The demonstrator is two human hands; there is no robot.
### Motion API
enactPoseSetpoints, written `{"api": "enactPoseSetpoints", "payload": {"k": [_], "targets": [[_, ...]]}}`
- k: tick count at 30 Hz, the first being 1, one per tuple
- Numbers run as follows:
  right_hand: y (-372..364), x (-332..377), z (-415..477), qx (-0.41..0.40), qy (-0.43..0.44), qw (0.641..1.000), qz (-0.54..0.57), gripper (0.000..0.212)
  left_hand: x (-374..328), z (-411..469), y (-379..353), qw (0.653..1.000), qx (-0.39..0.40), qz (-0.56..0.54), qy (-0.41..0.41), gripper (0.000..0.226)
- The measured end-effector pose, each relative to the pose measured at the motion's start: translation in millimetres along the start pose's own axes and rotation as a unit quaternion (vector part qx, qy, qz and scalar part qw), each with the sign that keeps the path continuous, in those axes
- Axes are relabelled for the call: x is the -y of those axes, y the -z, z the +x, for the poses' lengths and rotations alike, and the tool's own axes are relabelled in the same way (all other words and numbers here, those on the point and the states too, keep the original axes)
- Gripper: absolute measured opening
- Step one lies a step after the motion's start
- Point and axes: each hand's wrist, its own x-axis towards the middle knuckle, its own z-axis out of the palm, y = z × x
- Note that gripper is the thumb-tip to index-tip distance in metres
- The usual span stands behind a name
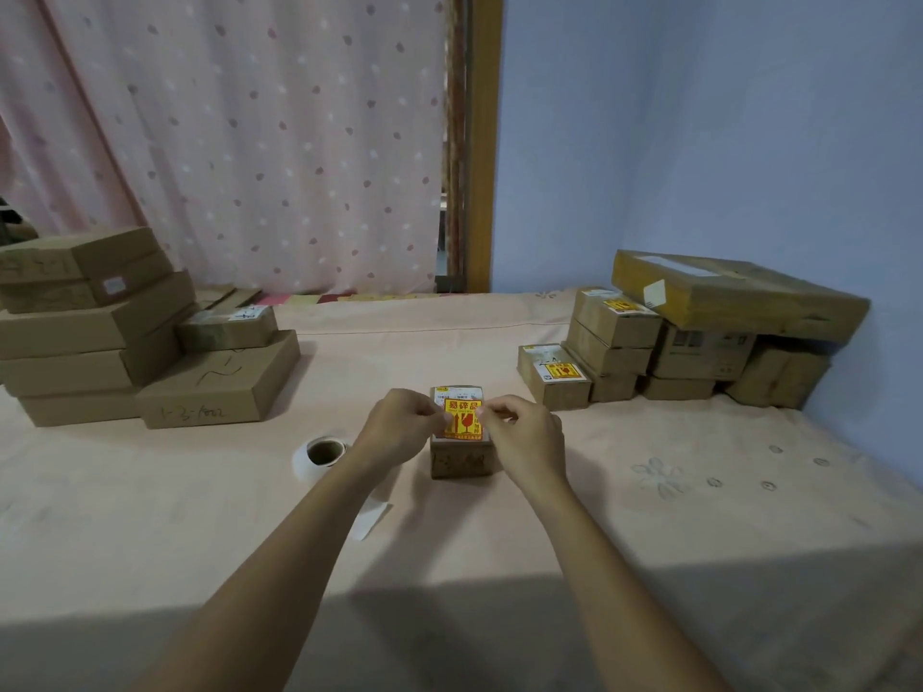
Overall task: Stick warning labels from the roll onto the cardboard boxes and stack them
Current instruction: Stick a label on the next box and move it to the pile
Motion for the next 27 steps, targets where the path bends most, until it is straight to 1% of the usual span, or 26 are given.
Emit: {"api": "enactPoseSetpoints", "payload": {"k": [3, 5, 10, 13, 17, 19, 23, 25, 27], "targets": [[-8.2, -3.6, 12.7, 0.024, -0.022, 0.999, 0.003, 0.008, -1.4, 4.5, -1.5, 1.000, -0.007, -0.017, 0.021, 0.023], [-11.9, -3.6, 17.7, 0.036, -0.033, 0.999, 0.003, 0.007, -1.7, 7.4, -3.1, 0.999, -0.010, -0.022, 0.034, 0.019], [-15.1, -7.3, 26.0, 0.043, -0.043, 0.998, -0.034, 0.012, -1.1, 15.1, -12.1, 0.999, -0.019, 0.006, 0.036, 0.014], [-15.6, -9.4, 28.0, 0.049, -0.040, 0.996, -0.063, 0.015, 0.9, 19.8, -15.9, 0.999, -0.015, 0.021, 0.038, 0.014], [-12.6, -10.5, 30.2, 0.054, -0.030, 0.993, -0.104, 0.023, 3.5, 23.9, -19.9, 0.997, -0.017, 0.056, 0.040, 0.020], [-12.6, -9.9, 30.6, 0.046, -0.017, 0.990, -0.130, 0.021, 4.7, 24.3, -22.8, 0.996, -0.027, 0.075, 0.037, 0.026], [-15.5, -9.7, 29.9, 0.036, 0.021, 0.984, -0.174, 0.020, 5.0, 23.7, -25.6, 0.994, -0.027, 0.102, 0.033, 0.048], [-18.0, -11.8, 29.2, 0.043, 0.040, 0.983, -0.172, 0.022, 5.7, 24.6, -25.1, 0.994, -0.020, 0.104, 0.029, 0.056], [-21.6, -16.8, 28.5, 0.056, 0.047, 0.986, -0.150, 0.026, 8.2, 26.1, -24.5, 0.992, -0.016, 0.121, 0.019, 0.056]]}}
